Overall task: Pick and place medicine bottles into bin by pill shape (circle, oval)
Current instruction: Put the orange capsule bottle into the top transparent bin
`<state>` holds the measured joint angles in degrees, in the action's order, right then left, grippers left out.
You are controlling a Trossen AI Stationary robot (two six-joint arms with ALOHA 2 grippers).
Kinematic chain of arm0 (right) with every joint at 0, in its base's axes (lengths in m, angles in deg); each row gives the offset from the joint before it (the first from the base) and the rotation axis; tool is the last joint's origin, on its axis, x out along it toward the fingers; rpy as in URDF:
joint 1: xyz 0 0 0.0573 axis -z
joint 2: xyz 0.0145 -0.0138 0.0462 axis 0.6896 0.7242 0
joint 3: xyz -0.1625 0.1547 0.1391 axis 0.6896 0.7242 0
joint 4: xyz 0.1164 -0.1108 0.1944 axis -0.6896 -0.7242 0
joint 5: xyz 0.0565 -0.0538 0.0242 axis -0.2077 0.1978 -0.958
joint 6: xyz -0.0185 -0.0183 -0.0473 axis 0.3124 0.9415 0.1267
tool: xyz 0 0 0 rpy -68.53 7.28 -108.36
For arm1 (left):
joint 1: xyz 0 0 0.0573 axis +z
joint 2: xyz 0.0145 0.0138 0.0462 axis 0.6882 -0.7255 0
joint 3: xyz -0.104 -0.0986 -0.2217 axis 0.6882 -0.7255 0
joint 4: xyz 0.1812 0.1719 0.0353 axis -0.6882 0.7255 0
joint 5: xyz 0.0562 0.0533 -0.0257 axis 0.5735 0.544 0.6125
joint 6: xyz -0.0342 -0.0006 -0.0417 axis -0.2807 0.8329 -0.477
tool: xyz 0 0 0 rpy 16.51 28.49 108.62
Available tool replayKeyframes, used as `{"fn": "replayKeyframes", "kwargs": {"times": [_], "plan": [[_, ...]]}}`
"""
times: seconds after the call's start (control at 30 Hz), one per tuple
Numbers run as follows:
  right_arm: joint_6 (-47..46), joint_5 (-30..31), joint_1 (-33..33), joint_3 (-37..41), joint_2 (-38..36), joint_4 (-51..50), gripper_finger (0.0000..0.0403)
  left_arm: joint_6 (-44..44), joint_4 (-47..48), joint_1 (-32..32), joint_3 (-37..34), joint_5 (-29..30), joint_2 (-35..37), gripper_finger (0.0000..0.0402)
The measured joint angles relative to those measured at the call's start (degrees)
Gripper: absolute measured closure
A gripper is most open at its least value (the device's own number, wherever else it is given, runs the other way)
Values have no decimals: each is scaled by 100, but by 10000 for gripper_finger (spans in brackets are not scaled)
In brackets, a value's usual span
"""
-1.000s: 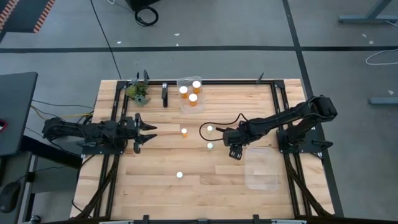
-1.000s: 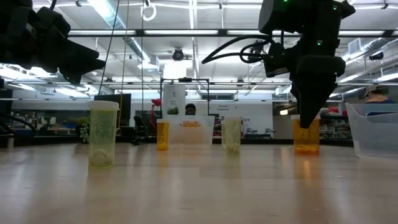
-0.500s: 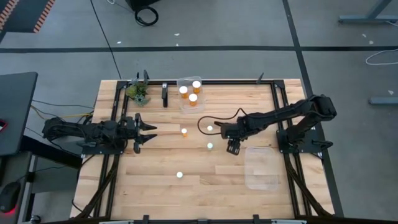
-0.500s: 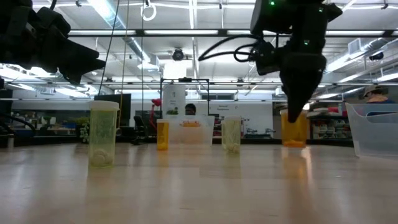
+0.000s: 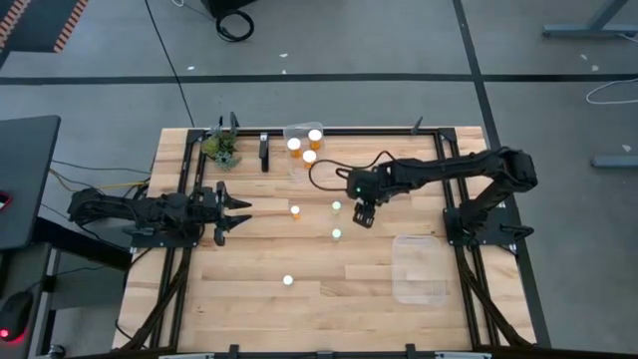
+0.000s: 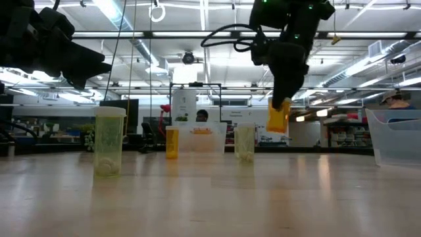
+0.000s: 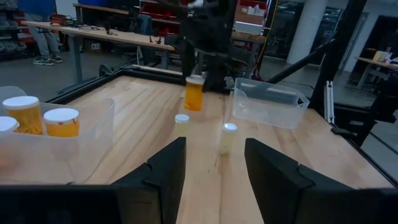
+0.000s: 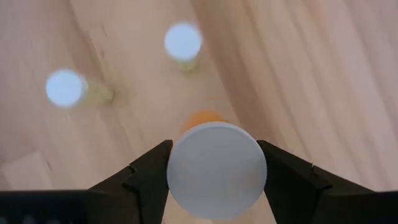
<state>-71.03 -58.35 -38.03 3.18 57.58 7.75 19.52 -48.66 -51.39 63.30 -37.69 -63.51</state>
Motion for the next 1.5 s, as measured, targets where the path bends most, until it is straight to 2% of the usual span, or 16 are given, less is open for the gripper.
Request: {"fn": "replayKeyframes", "kwargs": {"times": [0.23, 0.57, 0.77, 1.07, 1.5], "plan": [[439, -1, 390, -506, 95, 0, 174, 11, -1, 0, 0, 11, 0, 228], [1120, -11, 640, -2000, 1183, -893, 174, 117, -1, 0, 0, 22, -2, 230], [1311, -13, 781, -2665, 1531, -1224, 173, 486, -1, 0, 0, 22, -2, 228], [1534, 5, 947, -3160, 1534, -1353, 172, 337, -229, 0, -11, -29, 2, 229], [1827, 7, 1008, -3279, 1534, -1258, 171, 150, -359, 0, -9, -37, 2, 228]]}}
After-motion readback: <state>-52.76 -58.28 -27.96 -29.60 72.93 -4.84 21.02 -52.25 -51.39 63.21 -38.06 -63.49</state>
